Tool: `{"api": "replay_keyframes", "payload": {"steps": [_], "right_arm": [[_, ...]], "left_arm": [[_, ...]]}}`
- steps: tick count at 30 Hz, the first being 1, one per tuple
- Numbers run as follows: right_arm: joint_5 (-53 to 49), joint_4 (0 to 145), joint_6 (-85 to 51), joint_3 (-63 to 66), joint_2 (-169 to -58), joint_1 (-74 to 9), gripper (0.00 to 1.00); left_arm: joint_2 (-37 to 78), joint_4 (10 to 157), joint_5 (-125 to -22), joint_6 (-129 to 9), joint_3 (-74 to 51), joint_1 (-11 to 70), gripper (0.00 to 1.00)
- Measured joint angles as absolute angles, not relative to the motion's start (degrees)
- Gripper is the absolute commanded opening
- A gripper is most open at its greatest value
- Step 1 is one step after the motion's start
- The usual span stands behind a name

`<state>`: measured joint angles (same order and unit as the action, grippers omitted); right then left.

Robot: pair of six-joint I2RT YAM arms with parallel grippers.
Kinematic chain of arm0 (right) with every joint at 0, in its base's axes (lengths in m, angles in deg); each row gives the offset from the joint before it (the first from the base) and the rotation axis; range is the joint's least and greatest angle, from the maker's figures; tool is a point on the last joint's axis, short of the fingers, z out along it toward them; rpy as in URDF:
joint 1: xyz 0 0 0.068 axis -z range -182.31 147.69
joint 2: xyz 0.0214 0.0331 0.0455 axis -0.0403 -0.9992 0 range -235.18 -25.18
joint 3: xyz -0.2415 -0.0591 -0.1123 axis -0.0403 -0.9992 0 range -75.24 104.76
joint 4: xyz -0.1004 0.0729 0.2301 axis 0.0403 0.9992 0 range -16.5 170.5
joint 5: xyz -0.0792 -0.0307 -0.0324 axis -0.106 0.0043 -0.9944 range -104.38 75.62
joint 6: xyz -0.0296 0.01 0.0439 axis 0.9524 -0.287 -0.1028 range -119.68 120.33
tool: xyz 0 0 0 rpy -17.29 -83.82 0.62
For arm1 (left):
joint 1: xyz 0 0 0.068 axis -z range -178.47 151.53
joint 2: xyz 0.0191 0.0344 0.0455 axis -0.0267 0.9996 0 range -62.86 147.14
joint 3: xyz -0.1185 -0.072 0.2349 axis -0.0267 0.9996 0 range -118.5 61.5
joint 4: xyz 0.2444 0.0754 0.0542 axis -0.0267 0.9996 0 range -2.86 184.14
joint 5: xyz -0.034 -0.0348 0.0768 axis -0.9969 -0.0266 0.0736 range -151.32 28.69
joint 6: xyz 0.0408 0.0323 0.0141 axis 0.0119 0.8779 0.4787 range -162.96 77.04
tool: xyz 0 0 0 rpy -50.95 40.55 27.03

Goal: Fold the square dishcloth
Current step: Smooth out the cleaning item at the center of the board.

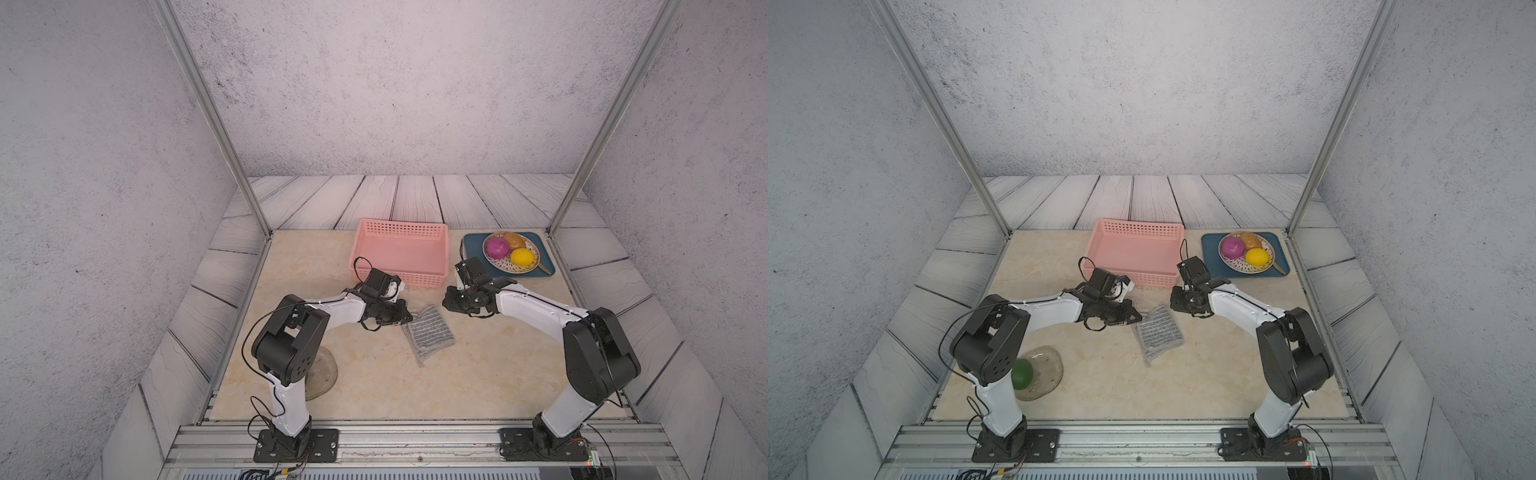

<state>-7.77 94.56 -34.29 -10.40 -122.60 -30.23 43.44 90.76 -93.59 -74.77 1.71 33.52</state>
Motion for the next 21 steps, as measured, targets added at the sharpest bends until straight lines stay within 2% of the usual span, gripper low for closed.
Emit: {"api": "replay_keyframes", "payload": {"steps": [5,9,21], "right_arm": [[-4.8,92.3,-33.9,-8.5,-126.5,-30.2,0.20],[-2.0,90.6,-33.7,-8.5,-128.2,-30.2,0.29],[3.0,88.0,-33.7,-8.5,-134.0,-30.2,0.34]], "left_arm": [[43.2,89.4,-91.2,-75.6,2.5,33.5,0.00],[42.8,88.1,-90.3,-76.5,3.8,33.5,0.00],[42.3,86.8,-89.8,-76.9,4.7,33.5,0.00]]}}
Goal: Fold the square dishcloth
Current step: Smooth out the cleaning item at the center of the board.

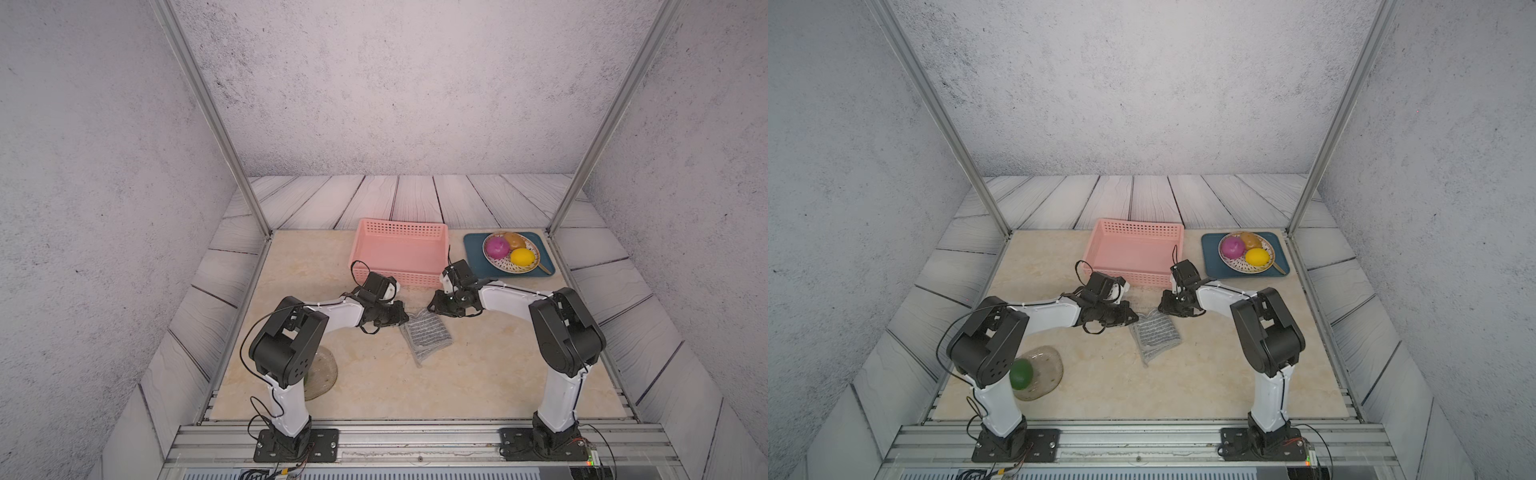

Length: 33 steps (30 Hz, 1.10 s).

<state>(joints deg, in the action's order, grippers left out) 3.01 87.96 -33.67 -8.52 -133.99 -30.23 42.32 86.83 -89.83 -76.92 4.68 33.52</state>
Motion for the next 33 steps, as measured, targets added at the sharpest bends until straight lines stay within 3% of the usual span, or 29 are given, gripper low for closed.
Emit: {"api": "replay_keyframes", "payload": {"steps": [4,8,12,28,31,33], "right_arm": [[4.8,86.2,-34.0,-9.4,-134.1,-30.2,0.30],[6.4,84.1,-35.4,-10.7,-134.1,-30.2,0.11],[6.6,82.5,-36.6,-12.8,-134.1,-30.2,0.00],[3.2,81.2,-41.5,-18.0,-127.9,-30.4,0.00],[3.2,81.0,-41.7,-18.0,-127.9,-30.4,0.02],[2.8,80.9,-41.7,-18.1,-127.9,-30.5,0.06]], "left_arm": [[42.3,86.8,-89.8,-76.9,4.7,33.5,0.00],[42.1,86.6,-89.8,-77.0,5.0,33.5,0.00],[40.5,86.7,-89.8,-77.3,6.3,33.5,0.00],[36.8,86.5,-88.8,-78.0,9.5,33.8,0.00],[36.9,86.3,-87.5,-77.8,9.6,33.9,0.22],[37.1,86.5,-86.2,-77.9,9.8,33.9,0.30]]}}
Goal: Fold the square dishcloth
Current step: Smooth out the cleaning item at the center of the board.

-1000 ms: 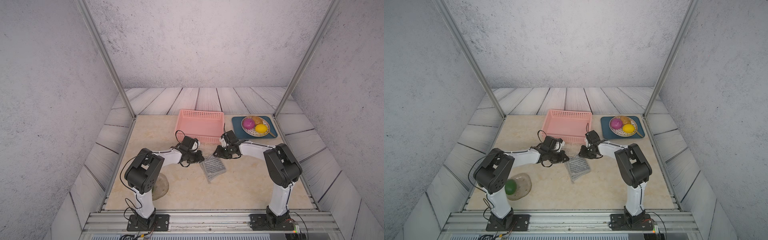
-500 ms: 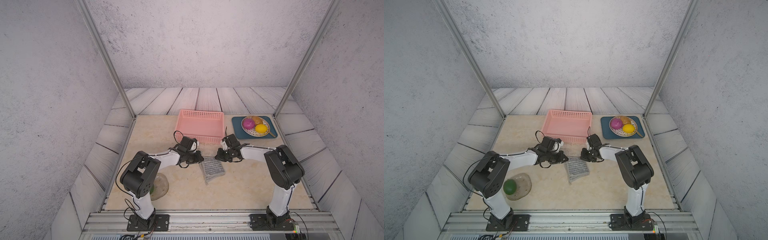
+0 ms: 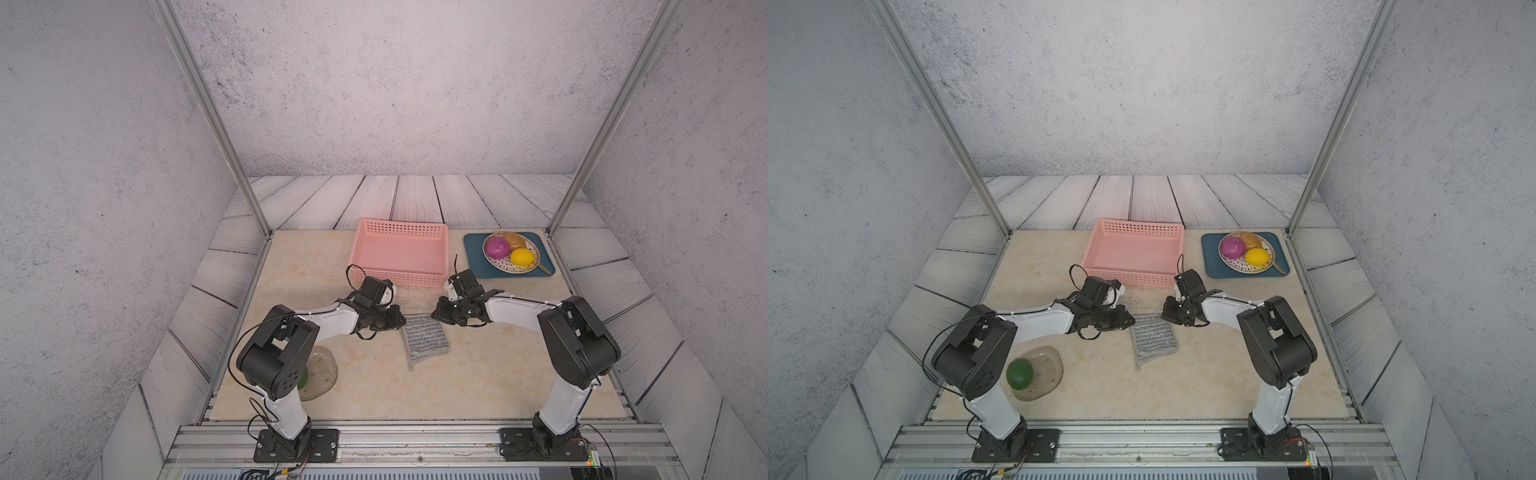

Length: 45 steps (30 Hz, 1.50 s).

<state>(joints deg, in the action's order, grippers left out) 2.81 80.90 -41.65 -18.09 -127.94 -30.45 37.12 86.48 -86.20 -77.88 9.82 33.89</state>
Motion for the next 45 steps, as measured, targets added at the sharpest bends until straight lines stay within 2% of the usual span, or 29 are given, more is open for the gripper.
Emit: {"api": "replay_keyframes", "payload": {"steps": [3,7,10,13,16,22,27,32,36,45], "right_arm": [[1.8,80.9,-41.6,-18.5,-127.9,-30.2,0.14],[0.9,81.0,-41.5,-18.8,-127.9,-30.2,0.19],[0.1,81.0,-41.2,-19.1,-127.9,-30.2,0.27],[-1.1,81.8,-40.9,-19.4,-127.4,-30.2,0.28],[-2.4,83.0,-40.2,-19.4,-126.0,-30.2,0.28],[-4.4,84.6,-39.2,-20.0,-122.0,-30.2,0.29],[-5.5,85.9,-38.6,-21.3,-118.4,-30.3,0.28],[-4.8,86.3,-38.6,-23.5,-114.9,-30.4,0.24],[-2.7,85.7,-39.2,-24.8,-113.2,-30.7,0.21],[0.7,82.2,-41.1,-25.8,-116.2,-31.3,0.17]], "left_arm": [[38.6,86.4,-85.1,-77.7,10.2,33.8,0.33],[39.5,85.6,-84.7,-77.8,10.7,33.8,0.33],[39.6,85.5,-84.5,-77.7,10.7,33.8,0.29],[40.0,84.9,-84.6,-77.8,10.7,33.8,0.22],[41.1,83.2,-85.5,-77.9,10.6,33.8,0.15],[43.6,81.0,-87.3,-77.9,8.9,33.8,0.11],[43.2,81.2,-86.3,-78.1,9.0,33.8,0.11],[36.2,84.5,-82.0,-77.7,10.3,34.1,0.12],[30.6,85.6,-79.6,-76.0,9.6,35.9,0.17],[37.4,85.2,-82.2,-72.1,4.1,39.6,0.21]]}}
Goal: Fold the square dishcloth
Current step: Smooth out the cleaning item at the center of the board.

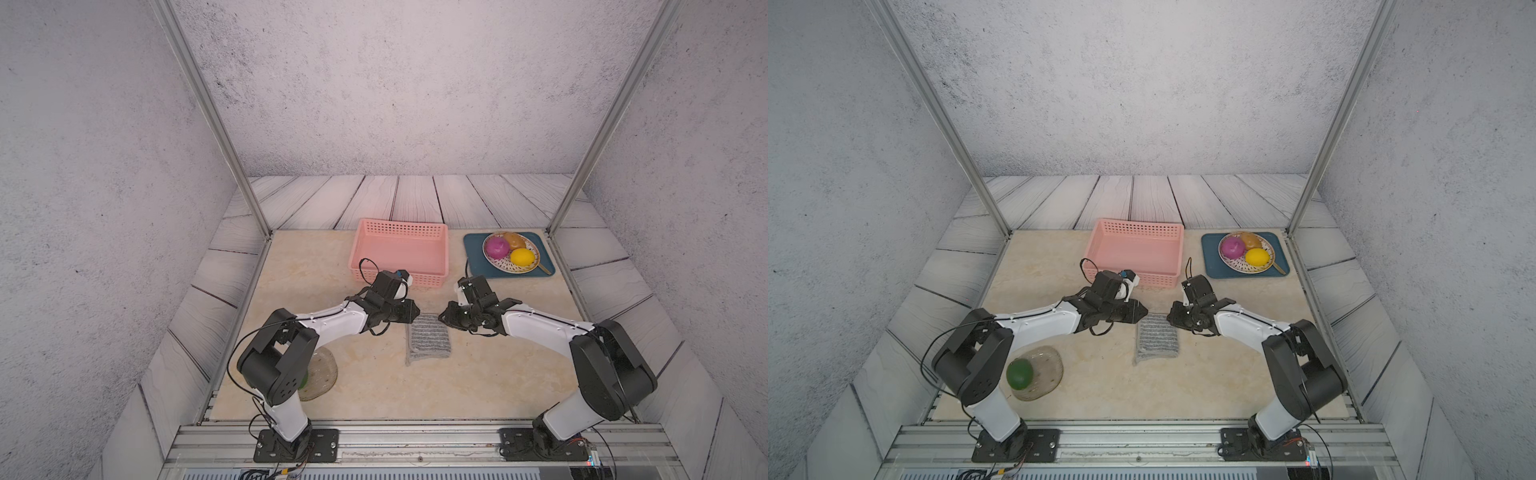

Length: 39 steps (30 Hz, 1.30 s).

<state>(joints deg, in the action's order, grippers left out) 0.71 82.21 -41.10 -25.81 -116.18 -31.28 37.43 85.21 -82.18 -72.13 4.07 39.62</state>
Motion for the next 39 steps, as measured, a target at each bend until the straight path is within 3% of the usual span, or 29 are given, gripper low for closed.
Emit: {"api": "replay_keyframes", "payload": {"steps": [6,13,18,27,39], "right_arm": [[1.6,80.0,-41.8,-26.7,-120.6,-31.4,0.16],[1.9,78.3,-42.5,-28.0,-121.3,-31.4,0.16],[2.0,79.3,-42.5,-28.2,-119.8,-31.4,0.18],[1.7,82.7,-41.7,-30.1,-110.5,-32.1,0.19],[2.4,82.7,-42.8,-36.6,-109.4,-37.2,0.18]], "left_arm": [[45.0,85.5,-82.1,-71.5,3.6,39.5,0.20],[44.9,84.9,-81.6,-71.5,3.8,39.5,0.21],[41.6,86.0,-81.6,-71.5,5.0,39.5,0.27],[30.4,86.9,-82.4,-71.4,7.6,42.0,0.27],[32.8,85.5,-86.7,-71.6,16.8,47.0,0.25]]}}
